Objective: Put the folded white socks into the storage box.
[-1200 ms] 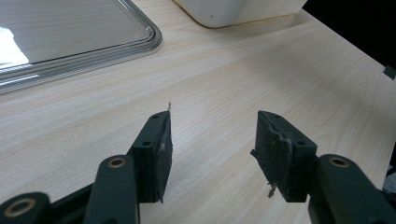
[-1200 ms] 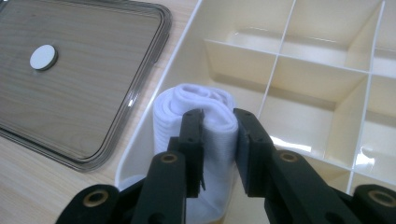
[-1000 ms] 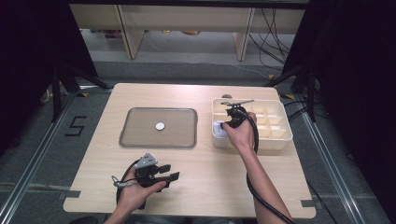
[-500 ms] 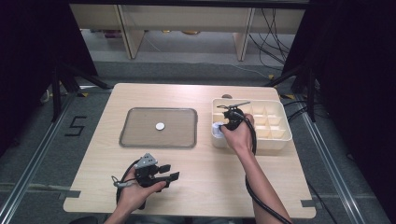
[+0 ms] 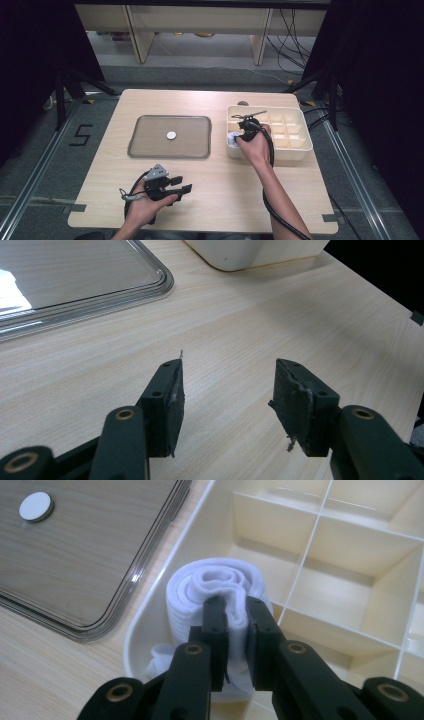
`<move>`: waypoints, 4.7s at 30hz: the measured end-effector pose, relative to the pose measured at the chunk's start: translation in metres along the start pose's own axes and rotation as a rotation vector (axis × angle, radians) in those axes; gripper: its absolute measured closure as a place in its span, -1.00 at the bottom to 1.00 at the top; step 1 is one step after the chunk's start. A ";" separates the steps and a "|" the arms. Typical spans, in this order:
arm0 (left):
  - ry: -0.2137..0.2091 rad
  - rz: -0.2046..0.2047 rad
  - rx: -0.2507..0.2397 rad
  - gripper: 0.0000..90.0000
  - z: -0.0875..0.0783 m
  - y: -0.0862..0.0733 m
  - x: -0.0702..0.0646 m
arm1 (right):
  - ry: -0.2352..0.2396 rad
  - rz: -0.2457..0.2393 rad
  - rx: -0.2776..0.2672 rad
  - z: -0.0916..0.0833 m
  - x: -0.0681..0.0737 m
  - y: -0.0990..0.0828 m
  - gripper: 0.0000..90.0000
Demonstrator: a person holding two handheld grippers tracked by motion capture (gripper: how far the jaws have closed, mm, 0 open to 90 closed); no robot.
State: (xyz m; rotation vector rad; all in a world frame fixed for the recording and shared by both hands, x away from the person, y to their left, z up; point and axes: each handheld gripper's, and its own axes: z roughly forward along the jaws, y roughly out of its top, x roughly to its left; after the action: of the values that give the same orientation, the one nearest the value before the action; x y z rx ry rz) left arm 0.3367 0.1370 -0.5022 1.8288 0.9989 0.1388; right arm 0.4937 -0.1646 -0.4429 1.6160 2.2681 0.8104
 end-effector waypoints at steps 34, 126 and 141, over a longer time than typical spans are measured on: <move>-0.001 0.001 -0.004 0.01 -0.001 0.001 -0.001 | 0.067 -0.020 -0.054 -0.001 0.007 0.005 0.68; 0.010 0.005 -0.007 -0.05 0.003 -0.003 -0.001 | 0.077 0.004 -0.219 -0.065 -0.021 -0.118 0.08; 0.013 0.013 -0.006 -0.07 0.004 -0.004 -0.001 | 0.092 0.024 -0.225 -0.064 -0.023 -0.128 0.07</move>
State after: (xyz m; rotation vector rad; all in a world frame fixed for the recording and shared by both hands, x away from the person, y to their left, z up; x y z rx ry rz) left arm 0.3360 0.1341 -0.5066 1.8310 0.9953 0.1620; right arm 0.3688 -0.2354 -0.4656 1.5347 2.1304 1.1227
